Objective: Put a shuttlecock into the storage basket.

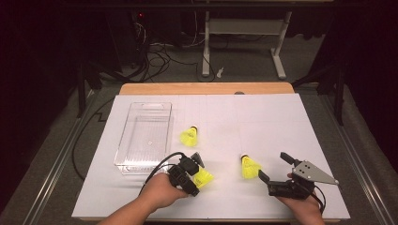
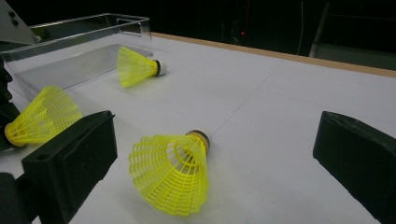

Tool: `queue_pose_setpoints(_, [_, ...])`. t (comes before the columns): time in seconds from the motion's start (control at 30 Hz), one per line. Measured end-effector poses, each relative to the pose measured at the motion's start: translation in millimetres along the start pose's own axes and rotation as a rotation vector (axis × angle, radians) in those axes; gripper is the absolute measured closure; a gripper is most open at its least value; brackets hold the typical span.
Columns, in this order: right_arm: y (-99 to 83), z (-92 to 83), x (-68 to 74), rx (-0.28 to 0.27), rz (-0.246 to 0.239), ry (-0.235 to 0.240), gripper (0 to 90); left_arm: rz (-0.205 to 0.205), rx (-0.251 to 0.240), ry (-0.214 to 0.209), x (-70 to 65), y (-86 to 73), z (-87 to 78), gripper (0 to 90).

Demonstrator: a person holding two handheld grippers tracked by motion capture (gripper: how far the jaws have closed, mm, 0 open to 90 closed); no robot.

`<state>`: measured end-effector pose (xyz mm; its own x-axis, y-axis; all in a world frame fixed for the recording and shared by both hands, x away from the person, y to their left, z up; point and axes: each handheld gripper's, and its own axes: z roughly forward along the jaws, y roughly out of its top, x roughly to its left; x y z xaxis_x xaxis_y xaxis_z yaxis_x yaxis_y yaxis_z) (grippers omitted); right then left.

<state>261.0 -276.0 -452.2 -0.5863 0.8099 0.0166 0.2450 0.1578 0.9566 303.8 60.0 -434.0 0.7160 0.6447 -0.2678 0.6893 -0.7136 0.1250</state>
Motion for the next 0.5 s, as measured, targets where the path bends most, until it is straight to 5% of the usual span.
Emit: queue_pose_setpoints(0.5, [-0.5, -0.5, 0.0, 0.001, -0.001, 0.0, 0.4, 0.044, -0.001, -0.023, -2.1, -7.9, -9.3, 64.4])
